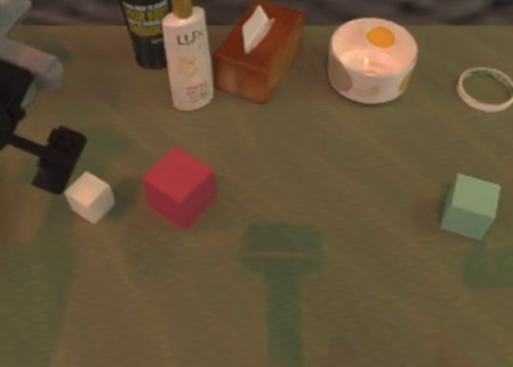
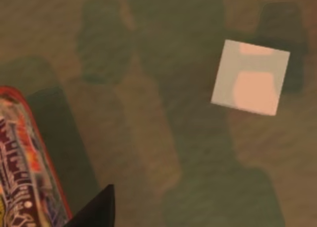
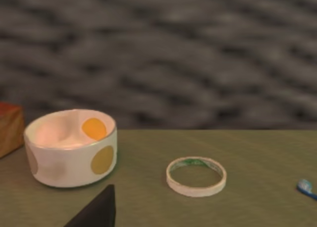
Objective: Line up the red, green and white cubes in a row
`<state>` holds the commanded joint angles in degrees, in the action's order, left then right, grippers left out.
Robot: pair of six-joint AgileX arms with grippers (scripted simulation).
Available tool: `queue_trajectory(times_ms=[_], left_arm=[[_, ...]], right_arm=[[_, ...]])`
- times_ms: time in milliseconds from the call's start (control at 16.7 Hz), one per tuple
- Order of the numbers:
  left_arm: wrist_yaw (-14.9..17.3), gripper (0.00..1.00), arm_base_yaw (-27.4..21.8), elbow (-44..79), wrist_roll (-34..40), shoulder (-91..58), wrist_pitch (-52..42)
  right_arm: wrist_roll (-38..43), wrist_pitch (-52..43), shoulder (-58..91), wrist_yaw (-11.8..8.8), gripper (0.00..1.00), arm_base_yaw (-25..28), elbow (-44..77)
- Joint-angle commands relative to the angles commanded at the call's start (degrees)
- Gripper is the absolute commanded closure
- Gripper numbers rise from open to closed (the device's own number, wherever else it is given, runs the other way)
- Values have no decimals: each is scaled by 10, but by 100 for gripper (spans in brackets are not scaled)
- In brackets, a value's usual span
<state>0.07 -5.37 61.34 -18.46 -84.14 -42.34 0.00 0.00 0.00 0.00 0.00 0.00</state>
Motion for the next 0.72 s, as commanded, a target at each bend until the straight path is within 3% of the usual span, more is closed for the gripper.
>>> queue_trajectory(times_ms=[420,720], left_arm=[[0,0,-18,227,-65,-291,-146],[0,0,-22,283,-80,-354,-177]], right_arm=[[0,0,0,0,0,0,0],[0,0,0,0,0,0,0]])
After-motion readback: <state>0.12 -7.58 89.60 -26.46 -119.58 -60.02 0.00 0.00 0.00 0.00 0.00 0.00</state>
